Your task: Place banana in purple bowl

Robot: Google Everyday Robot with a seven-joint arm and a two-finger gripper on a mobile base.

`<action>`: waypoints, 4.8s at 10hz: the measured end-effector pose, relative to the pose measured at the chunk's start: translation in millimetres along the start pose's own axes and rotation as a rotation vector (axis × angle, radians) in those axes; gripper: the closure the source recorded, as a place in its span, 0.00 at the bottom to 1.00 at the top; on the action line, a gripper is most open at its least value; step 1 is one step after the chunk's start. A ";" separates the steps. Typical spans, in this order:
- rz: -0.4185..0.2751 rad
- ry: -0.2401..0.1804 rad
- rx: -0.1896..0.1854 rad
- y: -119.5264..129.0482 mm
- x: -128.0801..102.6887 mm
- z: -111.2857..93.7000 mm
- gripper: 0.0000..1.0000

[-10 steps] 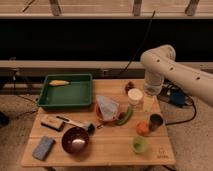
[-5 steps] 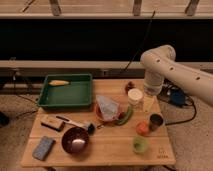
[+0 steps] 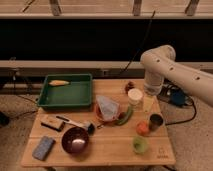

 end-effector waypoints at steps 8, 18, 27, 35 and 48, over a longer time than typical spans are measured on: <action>0.077 0.103 -0.023 24.0 7.2 -27.4 0.20; 0.079 0.492 -0.171 124.5 123.8 -168.5 0.20; 0.004 0.382 -0.233 118.3 132.7 -150.6 0.20; -0.197 0.312 -0.240 91.9 288.7 -64.2 0.20; -0.379 0.358 -0.104 51.4 448.4 27.4 0.20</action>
